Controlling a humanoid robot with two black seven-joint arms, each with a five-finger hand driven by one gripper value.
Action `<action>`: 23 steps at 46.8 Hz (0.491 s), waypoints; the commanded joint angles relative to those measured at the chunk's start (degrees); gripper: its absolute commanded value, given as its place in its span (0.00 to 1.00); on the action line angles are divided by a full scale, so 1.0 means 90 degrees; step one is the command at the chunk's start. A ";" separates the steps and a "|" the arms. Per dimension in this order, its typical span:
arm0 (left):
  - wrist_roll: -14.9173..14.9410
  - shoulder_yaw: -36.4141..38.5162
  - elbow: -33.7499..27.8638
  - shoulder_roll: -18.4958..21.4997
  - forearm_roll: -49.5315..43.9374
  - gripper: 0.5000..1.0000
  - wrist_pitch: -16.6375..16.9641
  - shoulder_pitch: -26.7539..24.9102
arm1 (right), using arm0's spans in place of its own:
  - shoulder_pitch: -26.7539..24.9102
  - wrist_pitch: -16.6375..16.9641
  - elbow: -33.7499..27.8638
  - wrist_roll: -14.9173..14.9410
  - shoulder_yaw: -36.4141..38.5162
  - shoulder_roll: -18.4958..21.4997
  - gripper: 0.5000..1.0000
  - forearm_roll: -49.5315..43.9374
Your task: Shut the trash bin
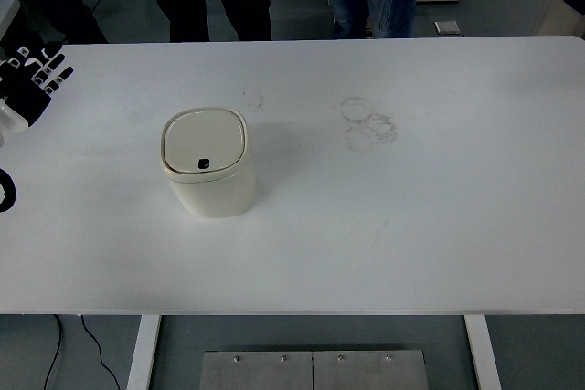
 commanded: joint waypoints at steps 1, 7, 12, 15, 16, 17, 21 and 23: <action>-0.0146 -0.0014 0.0005 -0.0045 0.0092 1.00 -0.0163 0.0095 | 0.0000 0.0001 0.0000 0.0009 0.0000 0.0000 0.98 0.0003; -0.0497 -0.0014 0.0083 -0.0035 0.0229 1.00 -0.0330 0.0203 | 0.0000 0.0001 0.0000 -0.0001 0.0000 0.0000 0.98 0.0003; -0.0654 -0.0014 0.0268 -0.0055 0.0249 1.00 -0.0466 0.0252 | 0.0000 0.0001 0.0000 -0.0001 0.0000 0.0000 0.98 0.0003; -0.0713 -0.0014 0.0327 -0.0094 0.0249 1.00 -0.0545 0.0281 | 0.0000 -0.0009 0.0000 -0.0001 0.0000 0.0000 0.98 0.0003; -0.0722 -0.0014 0.0346 -0.0103 0.0249 1.00 -0.0564 0.0300 | 0.0000 0.0001 0.0000 -0.0001 0.0000 0.0000 0.98 -0.0007; -0.0732 -0.0014 0.0356 -0.0103 0.0239 1.00 -0.0564 0.0301 | 0.0000 0.0001 0.0000 0.0009 0.0000 0.0000 0.98 0.0003; -0.0820 -0.0023 0.0424 -0.0113 0.0249 1.00 -0.0603 0.0301 | 0.0000 0.0001 0.0000 -0.0001 0.0000 0.0000 0.98 0.0003; -0.0869 -0.0023 0.0444 -0.0113 0.0249 1.00 -0.0603 0.0301 | 0.0000 0.0001 0.0000 -0.0001 0.0000 0.0000 0.98 -0.0007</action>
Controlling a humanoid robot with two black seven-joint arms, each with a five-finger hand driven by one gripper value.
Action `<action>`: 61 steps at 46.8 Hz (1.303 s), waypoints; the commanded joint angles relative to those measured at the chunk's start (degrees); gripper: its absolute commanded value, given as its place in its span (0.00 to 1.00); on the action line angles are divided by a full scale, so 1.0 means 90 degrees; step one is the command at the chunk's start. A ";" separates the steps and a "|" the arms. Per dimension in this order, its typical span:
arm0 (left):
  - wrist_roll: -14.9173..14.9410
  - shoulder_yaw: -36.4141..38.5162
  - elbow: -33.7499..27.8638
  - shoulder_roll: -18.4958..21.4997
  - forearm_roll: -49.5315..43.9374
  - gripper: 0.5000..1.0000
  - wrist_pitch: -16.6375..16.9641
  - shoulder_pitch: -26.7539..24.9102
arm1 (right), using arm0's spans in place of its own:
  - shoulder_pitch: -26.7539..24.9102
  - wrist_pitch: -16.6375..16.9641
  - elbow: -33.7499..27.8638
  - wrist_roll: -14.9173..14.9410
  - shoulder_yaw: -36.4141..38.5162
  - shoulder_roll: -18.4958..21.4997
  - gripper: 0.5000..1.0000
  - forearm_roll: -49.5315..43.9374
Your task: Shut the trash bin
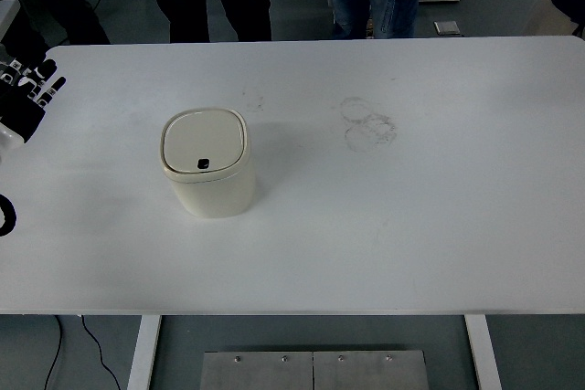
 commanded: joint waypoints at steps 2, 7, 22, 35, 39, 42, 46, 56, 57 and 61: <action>-0.0105 -0.0008 0.0035 -0.0003 0.0000 1.00 -0.0004 0.0001 | 0.0000 0.0001 0.0000 -0.0003 0.0000 0.0000 0.98 0.0002; -0.0144 -0.0008 0.0045 -0.0003 0.0000 1.00 -0.0004 -0.0009 | 0.0000 0.0001 0.0000 -0.0003 0.0000 0.0000 0.98 -0.0008; -0.0154 -0.0008 0.0064 -0.0061 -0.0020 1.00 0.0006 0.0020 | 0.0000 -0.0009 0.0000 -0.0003 0.0000 0.0000 0.98 -0.0008; -0.0154 -0.0008 0.0074 -0.0042 0.0000 1.00 0.0016 0.0099 | 0.0000 0.0001 0.0000 -0.0003 0.0000 0.0000 0.98 0.0002; -0.0154 -0.0008 0.0074 -0.0042 0.0010 1.00 0.0025 0.0099 | 0.0000 0.0001 0.0000 -0.0003 0.0000 0.0000 0.98 0.0002; -0.0154 -0.0008 0.0074 -0.0052 0.0010 1.00 0.0035 0.0089 | 0.0000 0.0001 0.0000 -0.0003 0.0000 0.0000 0.98 -0.0008; -0.0154 -0.0008 0.0074 -0.0052 0.0010 1.00 0.0045 0.0089 | 0.0000 0.0001 0.0000 -0.0003 0.0000 0.0000 0.98 -0.0008; -0.0154 -0.0008 0.0074 -0.0110 0.0010 1.00 0.0074 0.0079 | 0.0000 0.0001 0.0000 -0.0003 0.0000 0.0000 0.98 -0.0008; -0.0154 0.0002 0.0074 -0.0110 0.0010 1.00 0.0074 0.0079 | 0.0000 0.0001 0.0000 -0.0003 0.0000 0.0000 0.98 0.0002; -0.0154 -0.0008 0.0074 -0.0120 0.0010 1.00 0.0084 0.0079 | 0.0020 0.0001 0.0000 -0.0003 0.0000 0.0000 0.98 -0.0008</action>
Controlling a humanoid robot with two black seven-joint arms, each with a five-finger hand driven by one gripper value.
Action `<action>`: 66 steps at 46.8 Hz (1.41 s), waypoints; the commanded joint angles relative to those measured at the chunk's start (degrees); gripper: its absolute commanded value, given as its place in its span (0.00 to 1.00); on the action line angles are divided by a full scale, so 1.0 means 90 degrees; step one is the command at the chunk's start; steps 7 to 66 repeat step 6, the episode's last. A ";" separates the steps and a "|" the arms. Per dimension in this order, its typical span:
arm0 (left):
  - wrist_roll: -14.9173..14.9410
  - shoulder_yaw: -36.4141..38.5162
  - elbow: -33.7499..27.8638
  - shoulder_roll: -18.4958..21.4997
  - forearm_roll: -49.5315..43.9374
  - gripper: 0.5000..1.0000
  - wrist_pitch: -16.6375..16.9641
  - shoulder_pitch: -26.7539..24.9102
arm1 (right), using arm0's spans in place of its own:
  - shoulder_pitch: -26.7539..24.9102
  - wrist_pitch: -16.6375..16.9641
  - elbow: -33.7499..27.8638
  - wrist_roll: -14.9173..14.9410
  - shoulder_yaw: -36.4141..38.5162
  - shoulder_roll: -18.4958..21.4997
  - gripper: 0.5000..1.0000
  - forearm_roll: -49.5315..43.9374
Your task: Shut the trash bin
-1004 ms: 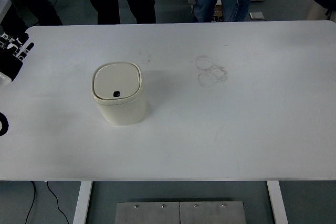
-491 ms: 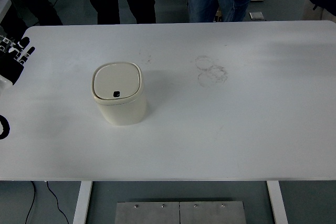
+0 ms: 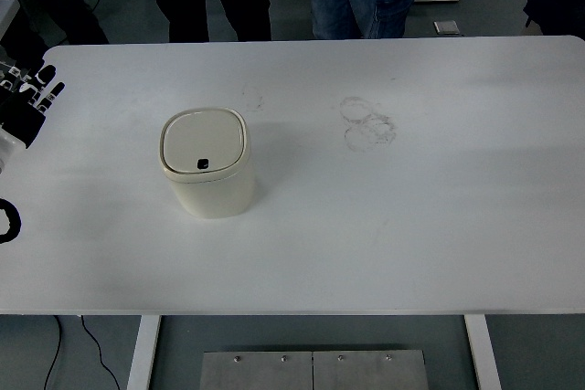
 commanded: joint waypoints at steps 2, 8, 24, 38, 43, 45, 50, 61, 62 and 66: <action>0.0001 -0.0006 0.0000 -0.0016 -0.0001 1.00 0.0002 -0.0009 | 0.0016 0.0000 0.0000 0.0030 -0.0010 0.0000 0.98 -0.0017; 0.0001 -0.0006 -0.0009 -0.0045 -0.0011 1.00 0.0002 -0.0009 | 0.0025 0.0000 0.0000 0.0040 -0.0010 0.0000 0.98 -0.0017; 0.0001 -0.0006 -0.0009 -0.0045 -0.0011 1.00 0.0002 -0.0009 | 0.0025 0.0000 0.0000 0.0040 -0.0010 0.0000 0.98 -0.0017; 0.0001 -0.0006 -0.0009 -0.0045 -0.0011 1.00 0.0002 -0.0009 | 0.0025 0.0000 0.0000 0.0040 -0.0010 0.0000 0.98 -0.0017; 0.0001 -0.0006 -0.0009 -0.0045 -0.0011 1.00 0.0002 -0.0009 | 0.0025 0.0000 0.0000 0.0040 -0.0010 0.0000 0.98 -0.0017; 0.0001 -0.0006 -0.0009 -0.0045 -0.0011 1.00 0.0002 -0.0009 | 0.0025 0.0000 0.0000 0.0040 -0.0010 0.0000 0.98 -0.0017; 0.0001 -0.0006 -0.0009 -0.0045 -0.0011 1.00 0.0002 -0.0009 | 0.0025 0.0000 0.0000 0.0040 -0.0010 0.0000 0.98 -0.0017; 0.0001 -0.0006 -0.0009 -0.0045 -0.0011 1.00 0.0002 -0.0009 | 0.0025 0.0000 0.0000 0.0040 -0.0010 0.0000 0.98 -0.0017; 0.0001 -0.0006 -0.0009 -0.0045 -0.0011 1.00 0.0002 -0.0009 | 0.0025 0.0000 0.0000 0.0040 -0.0010 0.0000 0.98 -0.0017; 0.0001 -0.0006 -0.0009 -0.0045 -0.0011 1.00 0.0002 -0.0009 | 0.0025 0.0000 0.0000 0.0040 -0.0010 0.0000 0.98 -0.0017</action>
